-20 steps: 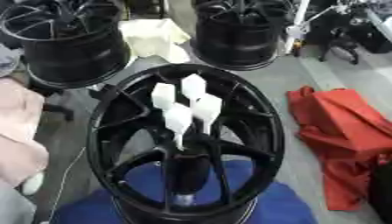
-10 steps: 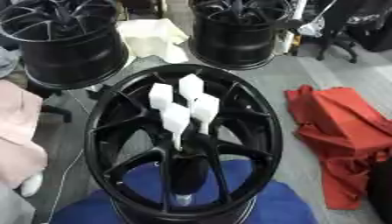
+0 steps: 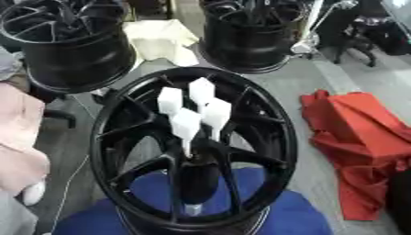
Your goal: Pull the pin out of the wheel hub.
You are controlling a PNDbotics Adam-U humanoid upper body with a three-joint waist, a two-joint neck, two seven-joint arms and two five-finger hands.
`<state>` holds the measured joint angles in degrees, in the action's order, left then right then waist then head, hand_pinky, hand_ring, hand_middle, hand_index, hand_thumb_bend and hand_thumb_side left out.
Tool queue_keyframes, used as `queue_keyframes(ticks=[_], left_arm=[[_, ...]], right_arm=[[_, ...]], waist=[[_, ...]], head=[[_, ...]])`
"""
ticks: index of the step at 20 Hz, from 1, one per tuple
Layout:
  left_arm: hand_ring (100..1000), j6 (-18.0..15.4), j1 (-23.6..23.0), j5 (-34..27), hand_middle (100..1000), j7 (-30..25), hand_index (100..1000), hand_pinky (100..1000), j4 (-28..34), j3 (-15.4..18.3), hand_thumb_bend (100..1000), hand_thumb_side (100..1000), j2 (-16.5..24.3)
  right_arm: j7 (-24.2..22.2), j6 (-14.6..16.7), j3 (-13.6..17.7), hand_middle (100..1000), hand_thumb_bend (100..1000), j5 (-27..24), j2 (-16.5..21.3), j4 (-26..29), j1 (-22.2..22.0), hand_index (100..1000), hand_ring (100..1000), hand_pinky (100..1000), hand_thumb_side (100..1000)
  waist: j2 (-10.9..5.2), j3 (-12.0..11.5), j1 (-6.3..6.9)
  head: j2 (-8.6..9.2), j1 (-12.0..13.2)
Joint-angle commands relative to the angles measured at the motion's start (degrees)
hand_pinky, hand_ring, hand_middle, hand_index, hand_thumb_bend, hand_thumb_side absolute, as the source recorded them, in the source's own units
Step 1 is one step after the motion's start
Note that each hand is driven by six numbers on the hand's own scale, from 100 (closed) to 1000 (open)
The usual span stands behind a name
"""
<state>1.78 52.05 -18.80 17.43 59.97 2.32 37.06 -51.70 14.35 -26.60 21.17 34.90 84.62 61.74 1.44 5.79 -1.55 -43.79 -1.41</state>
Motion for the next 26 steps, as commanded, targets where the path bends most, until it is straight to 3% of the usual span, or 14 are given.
queue_keyframes(ticks=[1, 5, 21, 26], left_arm=[[711, 0.3, 1.3, 0.0, 722, 0.0, 856, 768, 1.3, 0.1, 217, 804, 0.9], [708, 0.4, 1.4, -0.2, 719, 0.1, 854, 768, 1.4, 0.2, 214, 805, 0.8], [700, 0.9, 1.4, -1.1, 712, 0.6, 847, 768, 1.5, 0.3, 203, 807, 0.5], [698, 1.0, 1.2, -1.4, 711, 0.8, 843, 768, 1.4, 0.4, 198, 810, 0.3]], right_arm=[[-0.3, 0.8, -1.5, 752, 249, -1.5, 0.3, 2.4, 1.2, 857, 812, 886, 100], [-0.3, 0.8, -3.3, 753, 261, -2.3, -0.4, 3.4, 1.3, 861, 770, 873, 100], [-0.3, 0.6, -6.7, 756, 283, -6.4, -0.5, 5.4, 1.1, 870, 780, 878, 100], [-0.3, 1.5, -8.6, 709, 327, -6.5, -0.1, 8.1, 1.0, 850, 645, 826, 100]], waist=[[-0.52, -0.1, 0.04], [-0.44, -0.5, -0.08], [0.15, -1.0, -0.39], [0.22, -1.3, -0.48]], head=[[-0.33, -0.4], [-0.33, -1.0], [-0.33, -2.3], [-0.33, -4.3]])
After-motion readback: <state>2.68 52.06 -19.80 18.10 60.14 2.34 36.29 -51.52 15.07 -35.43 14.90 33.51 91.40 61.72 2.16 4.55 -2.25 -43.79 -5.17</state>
